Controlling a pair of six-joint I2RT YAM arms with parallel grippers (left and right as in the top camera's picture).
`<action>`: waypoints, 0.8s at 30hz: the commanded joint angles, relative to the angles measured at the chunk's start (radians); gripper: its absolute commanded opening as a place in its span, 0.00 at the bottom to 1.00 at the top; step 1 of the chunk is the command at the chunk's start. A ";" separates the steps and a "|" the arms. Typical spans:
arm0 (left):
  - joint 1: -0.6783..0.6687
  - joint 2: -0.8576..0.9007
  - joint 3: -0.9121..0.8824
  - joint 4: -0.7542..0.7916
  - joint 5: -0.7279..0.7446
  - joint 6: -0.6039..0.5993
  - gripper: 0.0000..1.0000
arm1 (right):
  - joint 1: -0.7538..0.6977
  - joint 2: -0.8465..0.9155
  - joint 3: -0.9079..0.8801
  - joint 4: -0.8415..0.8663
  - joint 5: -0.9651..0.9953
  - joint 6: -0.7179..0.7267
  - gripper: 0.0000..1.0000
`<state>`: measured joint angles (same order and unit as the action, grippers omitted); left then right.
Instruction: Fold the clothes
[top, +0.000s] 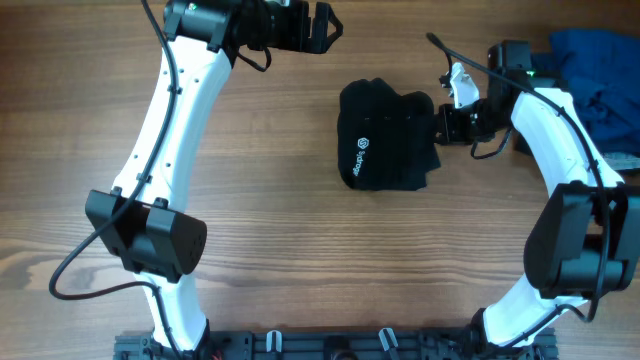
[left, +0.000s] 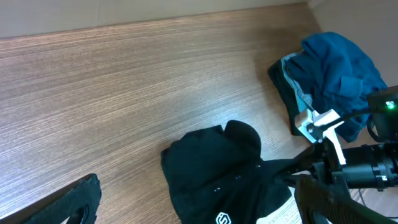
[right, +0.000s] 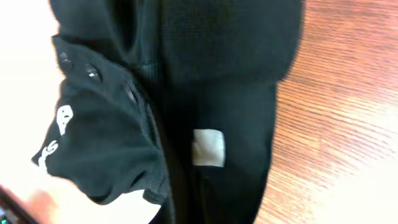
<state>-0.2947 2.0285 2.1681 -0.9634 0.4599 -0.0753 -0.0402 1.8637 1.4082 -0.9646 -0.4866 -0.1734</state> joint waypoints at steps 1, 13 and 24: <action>-0.006 0.003 -0.003 -0.009 -0.010 0.019 1.00 | 0.004 0.011 -0.014 0.000 0.089 0.028 0.89; -0.006 0.003 -0.003 -0.040 -0.028 0.045 1.00 | 0.002 0.007 0.063 -0.001 0.059 0.065 0.83; -0.002 0.003 -0.003 -0.040 -0.073 0.045 1.00 | 0.080 0.039 0.058 0.197 -0.227 0.077 0.65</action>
<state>-0.2955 2.0285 2.1681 -1.0035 0.4171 -0.0494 -0.0025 1.8645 1.4761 -0.8009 -0.6010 -0.1078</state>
